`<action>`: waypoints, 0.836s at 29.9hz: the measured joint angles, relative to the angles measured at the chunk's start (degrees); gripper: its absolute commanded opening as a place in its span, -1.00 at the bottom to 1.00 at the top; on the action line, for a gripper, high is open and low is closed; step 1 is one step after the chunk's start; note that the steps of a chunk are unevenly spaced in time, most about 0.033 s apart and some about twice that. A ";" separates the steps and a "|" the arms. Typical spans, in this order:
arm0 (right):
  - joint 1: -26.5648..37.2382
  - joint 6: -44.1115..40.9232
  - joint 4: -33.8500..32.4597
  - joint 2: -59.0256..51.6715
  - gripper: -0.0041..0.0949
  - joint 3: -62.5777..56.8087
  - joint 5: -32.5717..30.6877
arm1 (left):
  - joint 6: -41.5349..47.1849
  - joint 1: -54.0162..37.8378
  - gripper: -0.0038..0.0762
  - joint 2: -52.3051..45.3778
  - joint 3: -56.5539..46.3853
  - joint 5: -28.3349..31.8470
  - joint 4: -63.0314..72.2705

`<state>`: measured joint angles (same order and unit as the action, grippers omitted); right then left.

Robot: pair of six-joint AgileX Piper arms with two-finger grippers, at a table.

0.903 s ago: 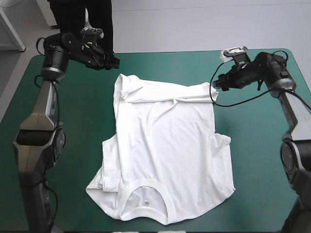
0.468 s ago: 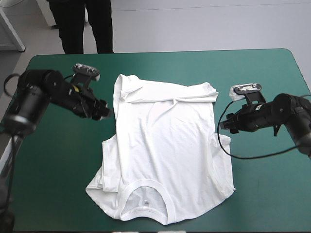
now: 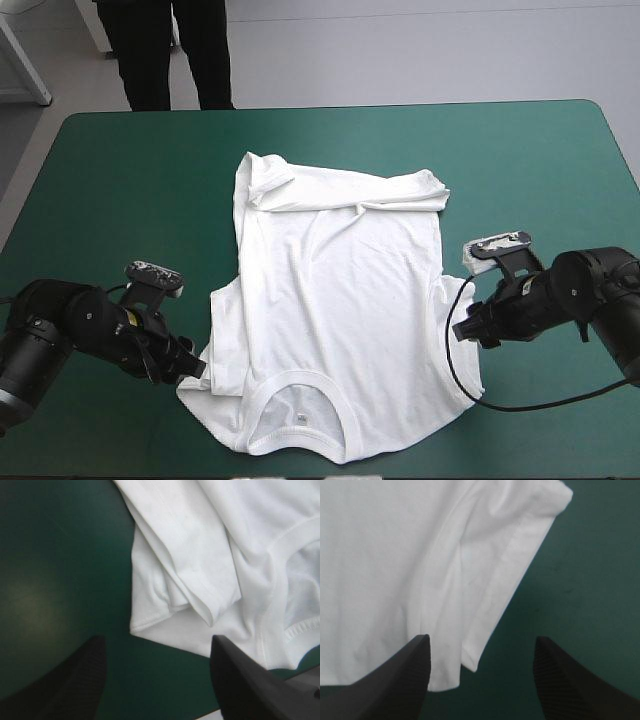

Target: Fold the cloth

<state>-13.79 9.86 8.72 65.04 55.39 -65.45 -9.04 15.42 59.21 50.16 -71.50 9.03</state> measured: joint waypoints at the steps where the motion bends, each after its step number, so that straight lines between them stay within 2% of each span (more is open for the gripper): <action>1: -0.17 -0.40 -0.59 -0.17 0.22 0.00 -1.35 | 0.00 0.00 0.20 0.22 -0.87 0.13 0.38; 6: -0.35 -1.20 -1.39 -1.00 0.22 -0.01 -4.10 | -0.92 0.06 0.20 2.02 -1.90 0.38 -0.71; 17: -0.35 -1.43 -1.40 -1.06 0.21 -0.01 -4.21 | -5.27 0.06 0.20 13.98 -1.90 1.96 0.37; 25: -0.35 -2.05 -3.48 -1.06 0.21 -0.01 -4.21 | -7.09 0.17 0.18 17.18 -5.48 8.22 1.14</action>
<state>-14.14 7.80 5.25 63.98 55.38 -69.65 -16.13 15.60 76.39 44.68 -63.28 10.17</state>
